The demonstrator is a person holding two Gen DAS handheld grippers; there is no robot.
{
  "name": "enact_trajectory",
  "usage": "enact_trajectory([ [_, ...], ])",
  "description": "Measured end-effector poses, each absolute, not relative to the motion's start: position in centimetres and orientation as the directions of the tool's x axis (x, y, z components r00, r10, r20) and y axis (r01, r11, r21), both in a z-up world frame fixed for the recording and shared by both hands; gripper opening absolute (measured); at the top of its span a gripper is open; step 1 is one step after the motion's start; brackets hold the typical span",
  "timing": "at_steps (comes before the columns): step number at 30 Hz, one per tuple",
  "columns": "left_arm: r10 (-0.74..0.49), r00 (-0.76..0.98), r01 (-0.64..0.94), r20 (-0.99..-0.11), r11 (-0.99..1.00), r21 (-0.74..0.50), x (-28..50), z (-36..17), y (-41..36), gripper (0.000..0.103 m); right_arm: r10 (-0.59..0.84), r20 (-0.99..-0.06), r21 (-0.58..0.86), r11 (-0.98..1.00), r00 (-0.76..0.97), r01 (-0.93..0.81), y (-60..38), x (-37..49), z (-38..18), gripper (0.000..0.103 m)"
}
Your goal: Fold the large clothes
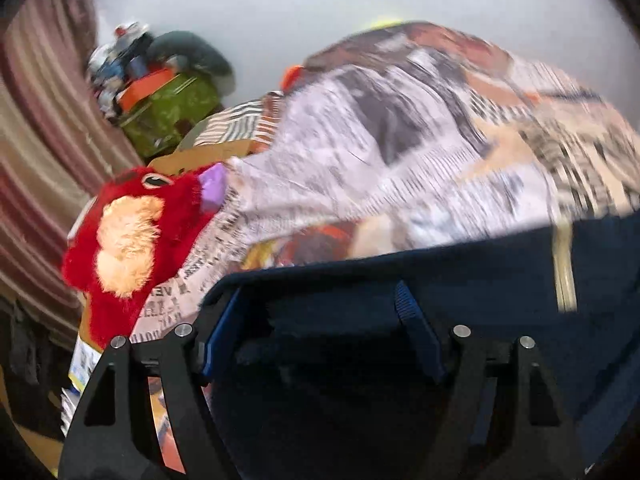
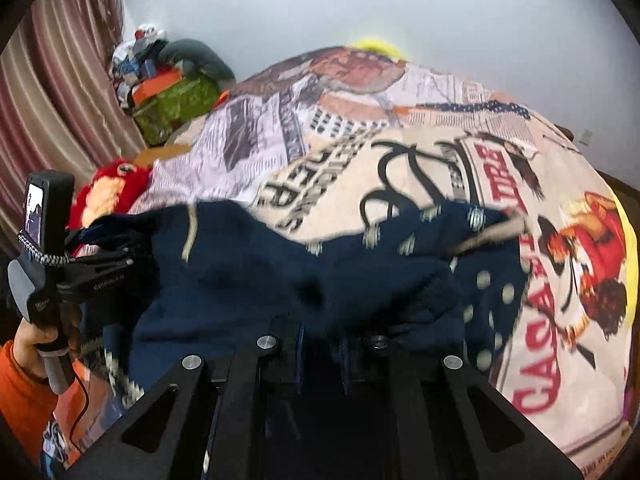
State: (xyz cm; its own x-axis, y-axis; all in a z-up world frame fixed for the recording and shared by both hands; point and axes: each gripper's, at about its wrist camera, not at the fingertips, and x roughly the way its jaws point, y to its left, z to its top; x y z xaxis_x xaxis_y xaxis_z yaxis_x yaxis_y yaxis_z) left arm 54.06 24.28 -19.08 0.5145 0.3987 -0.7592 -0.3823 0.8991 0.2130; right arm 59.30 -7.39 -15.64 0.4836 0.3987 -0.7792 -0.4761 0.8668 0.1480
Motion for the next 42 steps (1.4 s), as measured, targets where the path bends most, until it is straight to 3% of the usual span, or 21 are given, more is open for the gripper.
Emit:
enact_trajectory([
  [5, 0.384, 0.559, -0.409, -0.735, 0.899, 0.158, 52.2, -16.6, 24.8, 0.075, 0.367, -0.751, 0.12, 0.894, 0.549, -0.433, -7.3, 59.6, -14.1, 0.009],
  [10, 0.271, 0.631, -0.274, -0.727, 0.955, 0.118, 48.7, -14.4, 21.9, 0.075, 0.338, -0.721, 0.022, 0.884, 0.605, -0.468, -6.9, 56.8, -12.2, 0.009],
  [17, 0.117, 0.584, -0.106, -0.804, 0.992, 0.068, 45.8, -17.5, 17.7, 0.076, 0.415, -0.739, 0.004, 0.79, 0.531, -0.613, -4.4, 51.2, -12.6, 0.009],
  [23, 0.177, 0.484, -0.13, -0.857, 0.983, 0.13, 44.3, -22.4, 18.0, 0.076, 0.363, -0.857, 0.028, 0.742, 0.365, -0.67, -2.2, 49.5, -17.7, 0.009],
  [30, 0.227, 0.49, -0.126, -0.842, 0.974, 0.189, 40.7, -22.6, 18.5, 0.076, 0.365, -0.853, 0.037, 0.756, 0.374, -0.654, -4.0, 49.3, -19.1, 0.009],
  [36, 0.139, 0.526, -0.181, -0.839, 0.982, 0.049, 36.4, -20.9, 19.7, 0.076, 0.34, -0.85, 0.014, 0.779, 0.403, -0.627, -3.8, 49.0, -19.3, 0.009],
  [42, -0.015, 0.544, -0.343, -0.839, 0.909, -0.238, 32.8, -21.8, 23.0, 0.076, 0.329, -0.867, 0.035, 0.789, 0.373, -0.614, -3.9, 48.5, -17.9, 0.009],
])
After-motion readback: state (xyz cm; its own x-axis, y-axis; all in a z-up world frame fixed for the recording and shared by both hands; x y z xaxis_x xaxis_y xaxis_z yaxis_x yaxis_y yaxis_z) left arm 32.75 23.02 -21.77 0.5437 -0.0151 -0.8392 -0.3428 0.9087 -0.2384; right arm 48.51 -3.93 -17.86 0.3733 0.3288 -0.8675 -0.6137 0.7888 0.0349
